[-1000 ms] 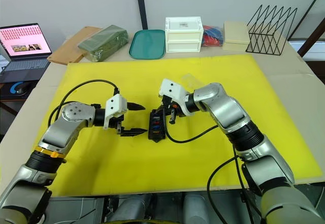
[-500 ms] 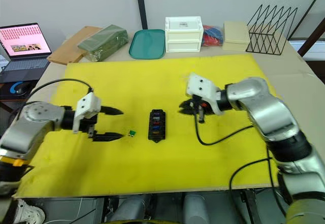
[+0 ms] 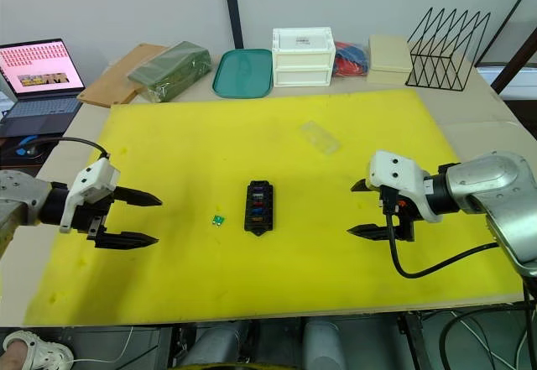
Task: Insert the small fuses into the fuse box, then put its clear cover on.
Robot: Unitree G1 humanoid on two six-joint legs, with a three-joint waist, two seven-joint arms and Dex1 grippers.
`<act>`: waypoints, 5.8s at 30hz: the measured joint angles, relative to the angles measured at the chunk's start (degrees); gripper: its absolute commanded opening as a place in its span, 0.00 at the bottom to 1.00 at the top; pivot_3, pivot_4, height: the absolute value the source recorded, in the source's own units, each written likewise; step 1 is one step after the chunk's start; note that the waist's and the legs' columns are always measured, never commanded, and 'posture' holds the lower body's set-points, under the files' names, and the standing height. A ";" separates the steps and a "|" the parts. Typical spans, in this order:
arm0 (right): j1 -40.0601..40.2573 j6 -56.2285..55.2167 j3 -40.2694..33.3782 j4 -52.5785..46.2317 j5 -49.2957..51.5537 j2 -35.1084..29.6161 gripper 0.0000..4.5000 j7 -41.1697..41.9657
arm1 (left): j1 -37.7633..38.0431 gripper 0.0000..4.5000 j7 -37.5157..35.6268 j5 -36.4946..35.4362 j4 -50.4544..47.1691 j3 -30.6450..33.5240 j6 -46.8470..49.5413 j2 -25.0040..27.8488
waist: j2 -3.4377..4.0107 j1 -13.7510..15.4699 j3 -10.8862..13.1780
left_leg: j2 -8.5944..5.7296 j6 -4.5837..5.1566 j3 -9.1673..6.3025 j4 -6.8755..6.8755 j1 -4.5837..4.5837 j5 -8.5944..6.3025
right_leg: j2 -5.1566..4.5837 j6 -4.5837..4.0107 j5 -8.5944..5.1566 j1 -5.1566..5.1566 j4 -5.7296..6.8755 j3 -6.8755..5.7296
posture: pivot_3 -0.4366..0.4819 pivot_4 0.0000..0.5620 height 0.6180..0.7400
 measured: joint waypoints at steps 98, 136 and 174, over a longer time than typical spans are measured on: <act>-16.72 7.46 14.33 -8.08 4.47 11.64 1.00 -11.20 | -11.02 0.01 20.01 -13.85 10.83 -7.18 36.31 -24.01 | -0.03 0.05 -0.02 | -0.03 -0.01 -0.02 0.14 0.00 0.01 | -0.02 0.01 0.00 0.00 0.11 0.01 | 0.48 0.27 1.00; -40.61 45.64 9.32 5.36 25.93 30.70 0.42 -24.93 | -13.82 0.00 15.02 -13.17 -8.58 -2.89 7.96 -27.81 | -0.07 -0.17 -0.01 | -0.02 -0.02 -0.02 0.11 -0.02 0.02 | -0.02 0.00 0.01 -0.01 0.09 0.00 | 0.48 0.27 1.00; -39.44 41.74 11.96 3.70 26.00 29.39 0.00 -25.74 | -13.99 0.00 15.22 -12.55 -8.61 -3.75 7.75 -26.94 | -0.07 -0.16 0.00 | -0.02 -0.02 -0.03 0.11 -0.01 0.02 | -0.02 0.00 0.01 -0.01 0.08 0.00 | 0.48 0.27 1.00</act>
